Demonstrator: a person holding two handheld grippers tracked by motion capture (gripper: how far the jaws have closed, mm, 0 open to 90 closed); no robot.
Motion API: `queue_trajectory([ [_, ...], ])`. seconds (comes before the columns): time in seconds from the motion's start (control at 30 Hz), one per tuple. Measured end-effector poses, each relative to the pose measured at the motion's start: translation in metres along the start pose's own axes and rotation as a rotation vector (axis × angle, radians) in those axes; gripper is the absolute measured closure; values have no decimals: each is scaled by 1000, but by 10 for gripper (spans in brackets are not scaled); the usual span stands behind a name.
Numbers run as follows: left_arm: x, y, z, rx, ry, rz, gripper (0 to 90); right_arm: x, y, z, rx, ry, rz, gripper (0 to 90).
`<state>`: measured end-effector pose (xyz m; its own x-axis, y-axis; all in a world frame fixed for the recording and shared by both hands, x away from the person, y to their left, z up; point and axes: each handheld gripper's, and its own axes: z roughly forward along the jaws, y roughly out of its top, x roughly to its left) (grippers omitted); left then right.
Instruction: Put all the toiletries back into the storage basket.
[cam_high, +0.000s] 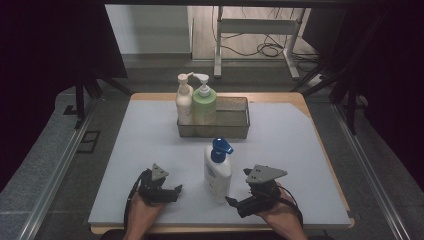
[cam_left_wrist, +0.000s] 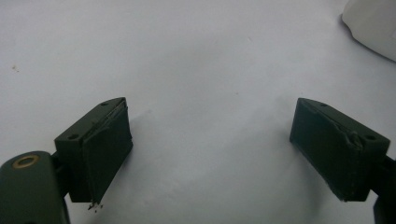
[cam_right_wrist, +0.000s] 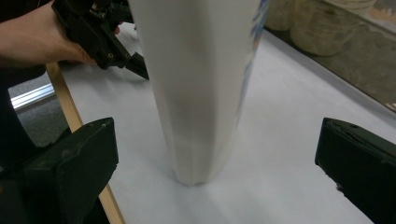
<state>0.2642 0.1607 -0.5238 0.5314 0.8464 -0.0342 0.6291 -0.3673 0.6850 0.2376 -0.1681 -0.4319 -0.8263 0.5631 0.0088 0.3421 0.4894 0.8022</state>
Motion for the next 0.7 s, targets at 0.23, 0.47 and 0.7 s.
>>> queue_trajectory([
  [0.23, 0, 0, 0, 0, 1, 0, 121, 2, 11, 14, -26, 17, 34, 11],
  [0.47, 0, 0, 0, 1, 0, 0, 121, 2, 24, 22, -36, -14, 34, 38],
  [0.7, 0, 0, 0, 1, 0, -1, 121, 3, 31, 31, -45, -16, 53, 93],
])
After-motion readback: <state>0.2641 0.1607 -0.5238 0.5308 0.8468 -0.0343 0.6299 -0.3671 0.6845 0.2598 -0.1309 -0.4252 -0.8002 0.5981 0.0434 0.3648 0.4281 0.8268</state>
